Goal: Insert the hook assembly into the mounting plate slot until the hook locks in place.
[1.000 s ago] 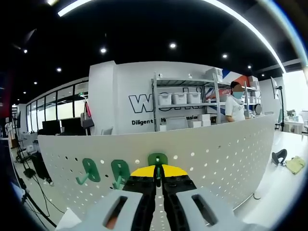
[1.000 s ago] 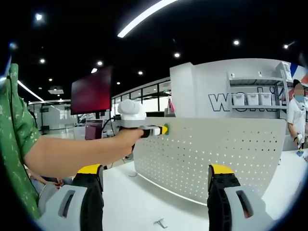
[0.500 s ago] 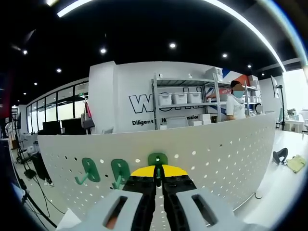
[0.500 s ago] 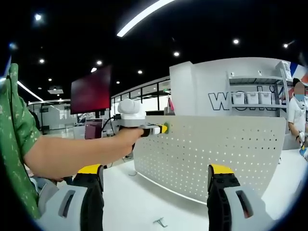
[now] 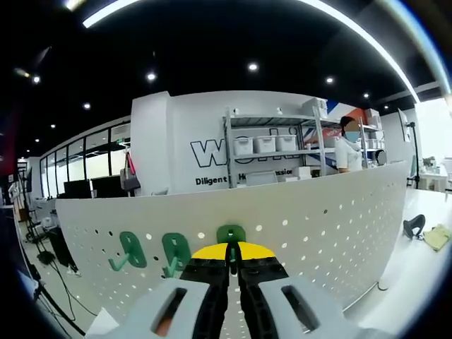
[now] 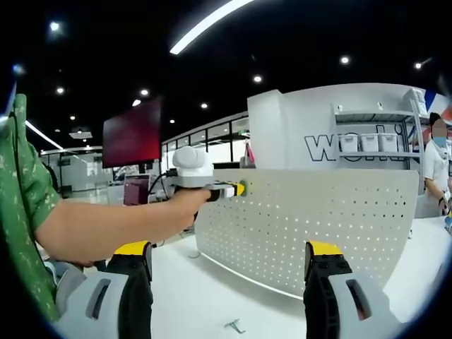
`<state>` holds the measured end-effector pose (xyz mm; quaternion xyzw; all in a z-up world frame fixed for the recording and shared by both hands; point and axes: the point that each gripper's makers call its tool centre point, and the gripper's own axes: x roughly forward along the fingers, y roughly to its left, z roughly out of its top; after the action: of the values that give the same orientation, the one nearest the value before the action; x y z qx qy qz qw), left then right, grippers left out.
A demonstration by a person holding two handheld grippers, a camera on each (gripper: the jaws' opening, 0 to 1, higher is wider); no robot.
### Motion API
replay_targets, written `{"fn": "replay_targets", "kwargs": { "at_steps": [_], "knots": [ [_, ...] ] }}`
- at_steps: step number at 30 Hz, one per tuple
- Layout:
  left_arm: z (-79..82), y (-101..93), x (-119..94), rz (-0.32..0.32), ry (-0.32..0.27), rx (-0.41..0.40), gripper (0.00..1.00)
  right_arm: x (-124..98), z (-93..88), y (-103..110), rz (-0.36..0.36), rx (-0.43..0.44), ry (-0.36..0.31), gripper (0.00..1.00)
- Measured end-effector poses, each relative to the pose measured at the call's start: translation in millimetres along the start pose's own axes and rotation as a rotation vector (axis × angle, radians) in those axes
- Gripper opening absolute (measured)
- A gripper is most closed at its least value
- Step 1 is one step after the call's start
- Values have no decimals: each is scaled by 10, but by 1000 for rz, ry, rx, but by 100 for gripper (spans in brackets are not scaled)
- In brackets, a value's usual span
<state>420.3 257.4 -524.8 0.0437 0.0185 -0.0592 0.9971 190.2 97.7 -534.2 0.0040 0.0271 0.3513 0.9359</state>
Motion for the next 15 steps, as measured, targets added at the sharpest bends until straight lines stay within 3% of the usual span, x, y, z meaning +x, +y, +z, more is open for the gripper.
{"fn": "replay_targets", "kwargs": {
  "at_steps": [15],
  "knots": [
    [-6,-2,15,-5,2,36,3,11,-20,4,5,3,2,91]
  ]
}}
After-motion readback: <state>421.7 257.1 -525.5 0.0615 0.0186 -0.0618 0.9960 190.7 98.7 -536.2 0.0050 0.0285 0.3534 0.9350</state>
